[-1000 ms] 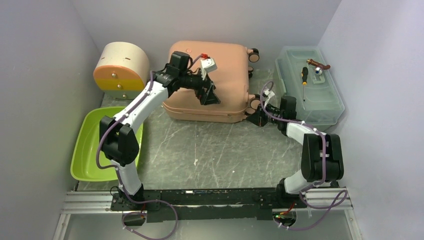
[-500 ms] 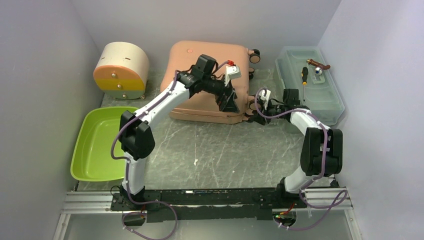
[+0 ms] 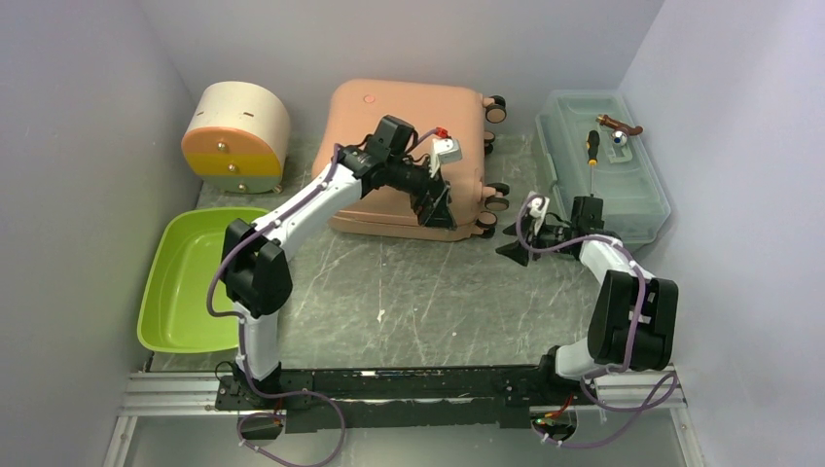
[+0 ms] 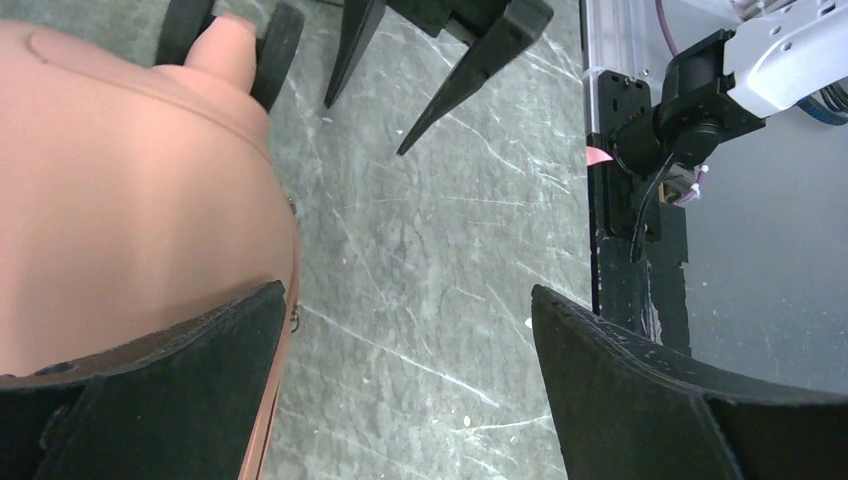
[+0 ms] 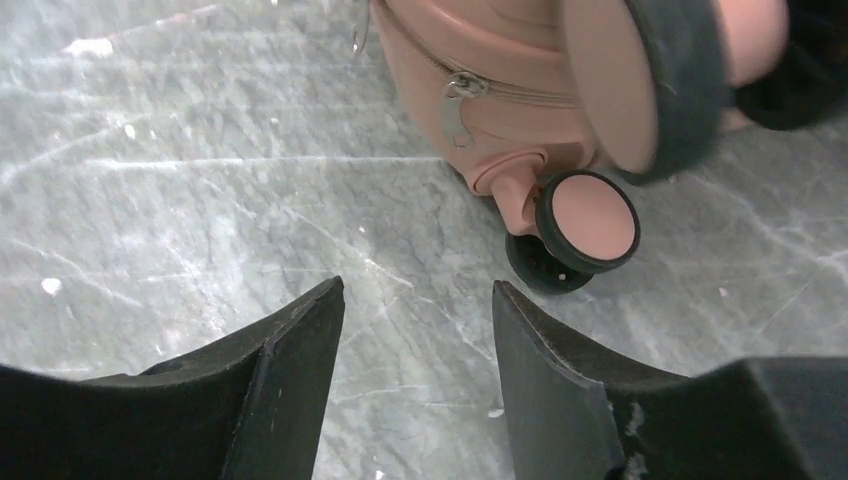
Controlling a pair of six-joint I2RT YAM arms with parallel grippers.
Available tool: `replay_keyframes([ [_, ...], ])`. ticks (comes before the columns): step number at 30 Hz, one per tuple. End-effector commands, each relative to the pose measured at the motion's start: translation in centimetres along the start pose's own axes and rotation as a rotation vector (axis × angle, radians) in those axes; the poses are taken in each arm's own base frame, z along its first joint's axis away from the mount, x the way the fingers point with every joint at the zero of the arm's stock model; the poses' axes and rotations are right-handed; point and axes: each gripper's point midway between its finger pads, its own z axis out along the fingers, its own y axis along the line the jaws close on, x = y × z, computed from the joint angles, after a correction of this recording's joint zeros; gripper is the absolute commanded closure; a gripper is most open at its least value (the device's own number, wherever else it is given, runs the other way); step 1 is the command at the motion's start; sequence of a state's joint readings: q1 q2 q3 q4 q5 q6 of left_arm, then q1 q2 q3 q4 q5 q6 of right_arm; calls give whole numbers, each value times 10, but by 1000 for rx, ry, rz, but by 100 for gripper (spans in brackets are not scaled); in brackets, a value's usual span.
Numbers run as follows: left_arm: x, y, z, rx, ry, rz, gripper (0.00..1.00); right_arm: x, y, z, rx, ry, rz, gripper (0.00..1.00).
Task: Open, take out, and arrange the luggage
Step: Adjust the wheels of the luggage at the center of the board, then pick up the zipper from the luggage.
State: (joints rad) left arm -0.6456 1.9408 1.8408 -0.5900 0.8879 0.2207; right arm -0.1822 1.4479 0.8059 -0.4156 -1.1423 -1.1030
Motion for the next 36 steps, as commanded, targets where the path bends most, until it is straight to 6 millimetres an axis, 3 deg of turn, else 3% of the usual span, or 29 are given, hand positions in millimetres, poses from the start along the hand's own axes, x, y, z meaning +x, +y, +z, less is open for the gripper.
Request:
replay_keyframes([
  [1,-29,-11,-27,-51,-60,74,1,-45,-15,-9,6,-235,161,43],
  [4,-34,-14,-31,-59,-66,85,0,-52,-17,-5,-24,-283,365,43],
  [7,-36,-17,-36,-62,-69,92,1,-52,-20,1,-13,-310,447,42],
  [15,-38,-15,-43,-69,-85,83,1,-60,-17,24,-30,-344,370,38],
  [25,-39,-12,-44,-72,-84,82,1,-70,5,61,42,-245,74,33],
  [36,-38,-7,-42,-83,-83,71,0,-78,-9,73,247,-249,6,34],
])
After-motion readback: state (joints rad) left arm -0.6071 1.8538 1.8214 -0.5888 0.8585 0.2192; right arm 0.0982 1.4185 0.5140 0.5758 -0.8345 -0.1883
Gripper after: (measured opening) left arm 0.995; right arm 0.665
